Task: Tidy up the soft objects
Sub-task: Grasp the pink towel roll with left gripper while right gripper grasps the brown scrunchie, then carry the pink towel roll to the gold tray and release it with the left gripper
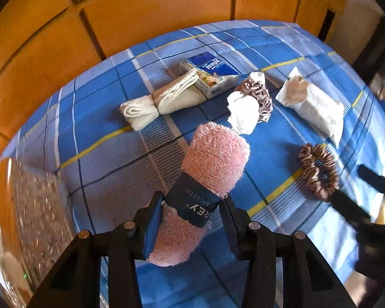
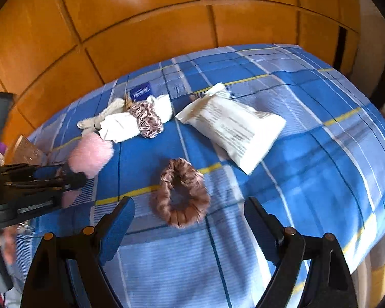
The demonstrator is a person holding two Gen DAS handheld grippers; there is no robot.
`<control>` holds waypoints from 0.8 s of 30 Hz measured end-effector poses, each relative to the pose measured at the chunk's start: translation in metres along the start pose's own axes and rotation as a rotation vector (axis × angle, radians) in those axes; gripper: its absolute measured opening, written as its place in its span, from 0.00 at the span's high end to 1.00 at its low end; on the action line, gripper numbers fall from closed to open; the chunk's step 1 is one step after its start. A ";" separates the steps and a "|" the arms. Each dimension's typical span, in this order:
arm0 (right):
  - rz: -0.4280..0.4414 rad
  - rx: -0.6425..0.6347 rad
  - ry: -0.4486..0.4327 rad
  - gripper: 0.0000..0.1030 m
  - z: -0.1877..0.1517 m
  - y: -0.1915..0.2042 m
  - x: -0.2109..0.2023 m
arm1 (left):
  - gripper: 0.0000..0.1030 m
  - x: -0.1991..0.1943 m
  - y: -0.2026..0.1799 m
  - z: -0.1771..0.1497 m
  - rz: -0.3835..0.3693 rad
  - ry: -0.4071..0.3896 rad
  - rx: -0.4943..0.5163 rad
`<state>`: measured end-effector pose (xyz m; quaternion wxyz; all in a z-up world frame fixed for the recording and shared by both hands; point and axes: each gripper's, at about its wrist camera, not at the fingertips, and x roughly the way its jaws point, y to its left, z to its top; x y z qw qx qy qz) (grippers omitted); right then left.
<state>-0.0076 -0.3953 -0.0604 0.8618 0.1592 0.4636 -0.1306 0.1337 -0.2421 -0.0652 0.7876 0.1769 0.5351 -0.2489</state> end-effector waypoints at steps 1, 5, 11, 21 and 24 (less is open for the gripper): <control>-0.014 -0.022 0.001 0.14 0.002 0.004 0.005 | 0.58 -0.005 0.004 -0.002 -0.024 -0.002 -0.025; -0.070 -0.088 0.019 0.45 0.004 0.014 0.023 | 0.58 -0.025 0.012 0.001 -0.066 -0.032 -0.057; -0.081 -0.100 0.039 0.69 0.000 0.016 0.031 | 0.58 -0.056 0.029 0.038 -0.136 -0.090 -0.114; -0.096 -0.138 0.054 0.67 0.000 0.019 0.034 | 0.58 -0.115 0.151 0.107 -0.005 -0.233 -0.343; -0.098 -0.158 0.035 0.65 -0.003 0.021 0.034 | 0.58 -0.142 0.206 0.099 0.054 -0.280 -0.427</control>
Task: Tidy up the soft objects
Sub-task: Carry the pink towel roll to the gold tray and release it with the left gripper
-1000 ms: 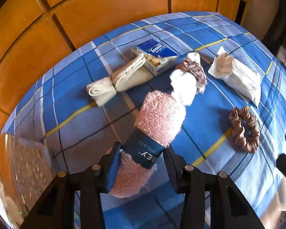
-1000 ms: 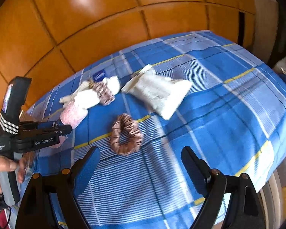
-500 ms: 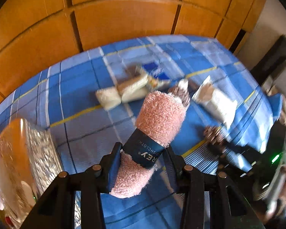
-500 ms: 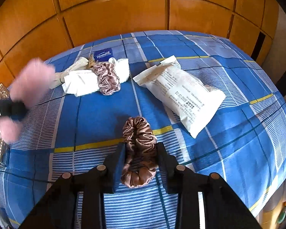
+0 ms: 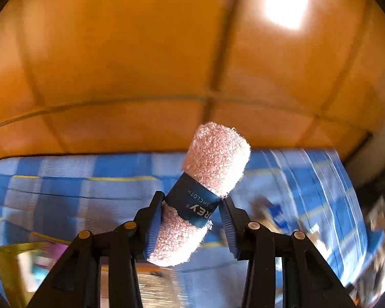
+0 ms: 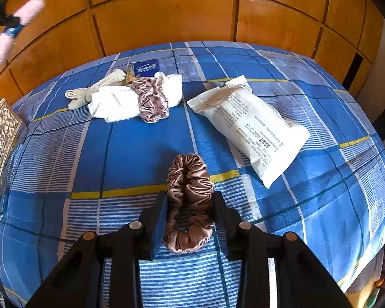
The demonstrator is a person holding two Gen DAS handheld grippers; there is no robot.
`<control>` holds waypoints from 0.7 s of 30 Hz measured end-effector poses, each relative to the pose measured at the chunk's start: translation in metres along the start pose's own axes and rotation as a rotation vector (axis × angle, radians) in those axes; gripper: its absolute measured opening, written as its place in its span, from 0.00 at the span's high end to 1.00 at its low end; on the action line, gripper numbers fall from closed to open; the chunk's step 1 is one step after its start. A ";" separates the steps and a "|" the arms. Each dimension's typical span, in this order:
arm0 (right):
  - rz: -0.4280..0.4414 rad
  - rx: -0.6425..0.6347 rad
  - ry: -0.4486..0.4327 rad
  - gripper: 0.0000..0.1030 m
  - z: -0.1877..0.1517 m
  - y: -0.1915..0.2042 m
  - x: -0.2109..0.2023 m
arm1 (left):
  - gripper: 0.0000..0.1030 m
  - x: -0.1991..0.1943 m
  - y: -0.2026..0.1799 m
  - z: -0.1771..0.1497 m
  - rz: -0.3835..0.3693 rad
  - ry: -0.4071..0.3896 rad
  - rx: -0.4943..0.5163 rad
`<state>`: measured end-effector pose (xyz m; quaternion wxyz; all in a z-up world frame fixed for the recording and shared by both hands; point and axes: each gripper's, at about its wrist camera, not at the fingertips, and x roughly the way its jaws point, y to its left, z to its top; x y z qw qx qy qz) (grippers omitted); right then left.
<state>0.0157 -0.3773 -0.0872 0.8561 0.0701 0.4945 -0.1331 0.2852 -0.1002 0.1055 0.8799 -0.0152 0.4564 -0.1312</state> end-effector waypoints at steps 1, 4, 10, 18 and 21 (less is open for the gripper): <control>-0.004 -0.011 -0.006 0.65 -0.001 0.001 0.000 | 0.58 -0.011 0.025 0.004 0.030 -0.025 -0.025; -0.001 -0.019 -0.006 0.65 -0.002 0.002 -0.001 | 0.57 -0.038 0.076 -0.001 0.101 -0.074 -0.057; 0.004 0.007 0.016 0.65 0.001 -0.001 0.001 | 0.57 -0.091 0.178 -0.055 0.203 -0.141 -0.157; -0.039 0.041 0.019 0.64 0.003 0.004 0.003 | 0.57 -0.115 0.270 -0.162 0.264 -0.134 -0.348; -0.052 0.039 0.026 0.64 0.004 0.006 0.004 | 0.57 -0.112 0.289 -0.201 0.300 -0.106 -0.384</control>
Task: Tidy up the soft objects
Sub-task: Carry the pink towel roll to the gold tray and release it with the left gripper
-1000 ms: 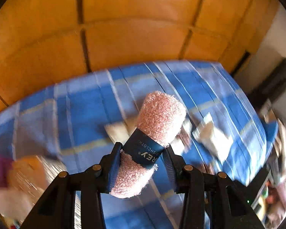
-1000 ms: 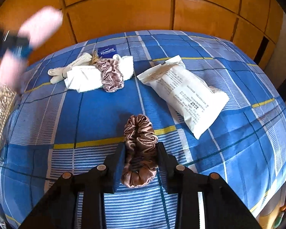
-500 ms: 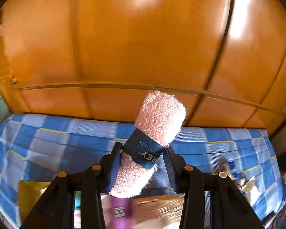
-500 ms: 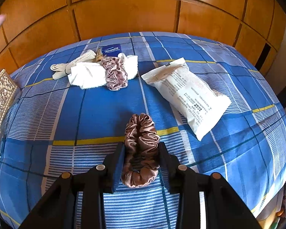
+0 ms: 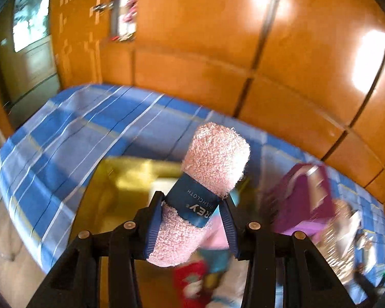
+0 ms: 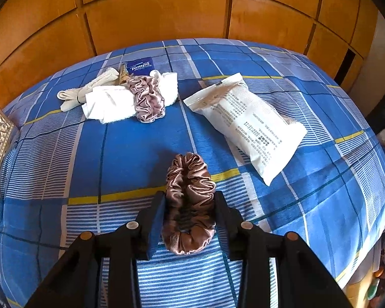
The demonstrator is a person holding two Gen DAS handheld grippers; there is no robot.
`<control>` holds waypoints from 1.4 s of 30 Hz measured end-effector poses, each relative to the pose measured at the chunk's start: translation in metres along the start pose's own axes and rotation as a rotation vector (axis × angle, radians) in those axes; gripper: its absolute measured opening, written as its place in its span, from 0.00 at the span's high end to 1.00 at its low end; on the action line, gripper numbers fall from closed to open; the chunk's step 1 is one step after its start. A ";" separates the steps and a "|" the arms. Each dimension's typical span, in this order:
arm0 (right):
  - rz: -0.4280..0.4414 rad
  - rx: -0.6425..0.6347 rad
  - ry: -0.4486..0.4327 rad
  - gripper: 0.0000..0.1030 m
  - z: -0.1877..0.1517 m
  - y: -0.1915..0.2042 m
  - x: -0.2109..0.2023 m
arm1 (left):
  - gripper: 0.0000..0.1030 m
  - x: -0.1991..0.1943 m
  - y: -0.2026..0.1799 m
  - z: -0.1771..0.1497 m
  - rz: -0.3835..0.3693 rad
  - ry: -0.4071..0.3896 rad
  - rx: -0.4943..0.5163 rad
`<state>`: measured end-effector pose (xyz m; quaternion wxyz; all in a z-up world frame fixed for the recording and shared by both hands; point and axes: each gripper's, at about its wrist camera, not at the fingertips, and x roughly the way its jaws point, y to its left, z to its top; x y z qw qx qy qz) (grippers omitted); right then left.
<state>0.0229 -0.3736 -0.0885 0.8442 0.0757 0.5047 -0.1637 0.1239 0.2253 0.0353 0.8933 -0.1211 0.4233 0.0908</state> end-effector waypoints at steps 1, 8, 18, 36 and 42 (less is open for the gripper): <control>-0.001 -0.002 0.000 0.64 0.000 0.000 0.000 | 0.57 0.004 0.006 -0.009 0.013 0.007 0.000; -0.033 0.008 0.000 0.64 0.000 0.004 0.000 | 0.55 0.042 0.042 -0.040 0.055 0.090 -0.046; -0.075 0.015 0.005 0.64 0.000 0.009 0.001 | 0.47 0.059 0.046 -0.055 0.106 0.103 -0.061; -0.049 0.001 0.007 0.81 0.005 0.016 -0.002 | 0.23 -0.028 0.015 -0.079 0.078 -0.099 0.041; -0.007 -0.007 0.013 0.84 0.012 0.022 0.001 | 0.22 -0.038 0.004 -0.089 0.080 -0.116 0.080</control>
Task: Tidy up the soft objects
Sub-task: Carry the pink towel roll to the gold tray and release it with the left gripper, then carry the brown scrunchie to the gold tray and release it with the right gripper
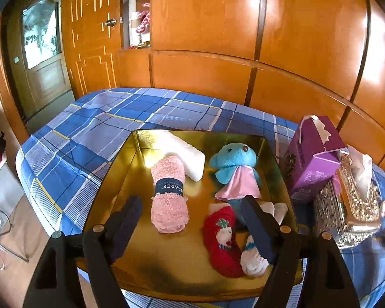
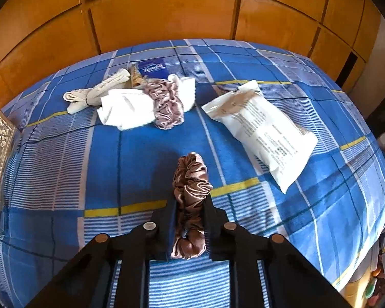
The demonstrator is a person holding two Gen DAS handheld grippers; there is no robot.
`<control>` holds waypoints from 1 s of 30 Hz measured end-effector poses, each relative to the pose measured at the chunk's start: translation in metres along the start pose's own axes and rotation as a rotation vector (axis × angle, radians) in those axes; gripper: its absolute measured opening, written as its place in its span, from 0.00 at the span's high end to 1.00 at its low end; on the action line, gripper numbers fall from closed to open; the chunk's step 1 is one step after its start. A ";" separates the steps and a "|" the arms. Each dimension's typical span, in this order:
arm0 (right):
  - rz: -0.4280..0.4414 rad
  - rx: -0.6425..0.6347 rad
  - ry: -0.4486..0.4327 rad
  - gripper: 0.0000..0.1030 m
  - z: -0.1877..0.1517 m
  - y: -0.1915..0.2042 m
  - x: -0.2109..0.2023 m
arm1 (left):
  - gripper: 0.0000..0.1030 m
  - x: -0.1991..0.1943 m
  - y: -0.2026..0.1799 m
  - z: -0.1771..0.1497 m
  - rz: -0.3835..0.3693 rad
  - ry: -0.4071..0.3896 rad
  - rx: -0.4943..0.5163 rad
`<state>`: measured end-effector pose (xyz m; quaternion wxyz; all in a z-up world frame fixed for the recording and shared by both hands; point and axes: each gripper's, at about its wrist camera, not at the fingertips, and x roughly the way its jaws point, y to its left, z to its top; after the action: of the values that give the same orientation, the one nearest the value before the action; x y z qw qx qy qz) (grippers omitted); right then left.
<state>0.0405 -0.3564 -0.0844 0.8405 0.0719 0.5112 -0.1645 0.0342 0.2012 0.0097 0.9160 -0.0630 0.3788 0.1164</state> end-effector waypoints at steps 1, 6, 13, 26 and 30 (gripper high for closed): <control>0.005 -0.006 0.001 0.84 0.002 0.001 0.000 | 0.22 -0.002 -0.001 -0.001 -0.002 -0.003 0.006; 0.019 -0.023 -0.008 0.85 0.010 0.008 -0.002 | 0.22 -0.003 -0.003 -0.007 -0.022 0.008 0.010; 0.046 -0.044 -0.041 0.85 0.031 0.017 -0.013 | 0.22 -0.001 -0.006 -0.013 -0.031 0.020 0.022; 0.294 -0.171 -0.193 0.85 0.125 0.118 -0.083 | 0.22 0.001 -0.006 -0.020 -0.044 0.040 0.022; 0.412 -0.251 -0.232 0.85 0.141 0.177 -0.108 | 0.22 -0.002 0.000 -0.020 -0.033 0.038 0.016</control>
<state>0.1743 -0.2100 0.0682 0.9116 0.0505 0.4022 0.0677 0.0194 0.1970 -0.0032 0.9108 -0.0643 0.3960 0.0973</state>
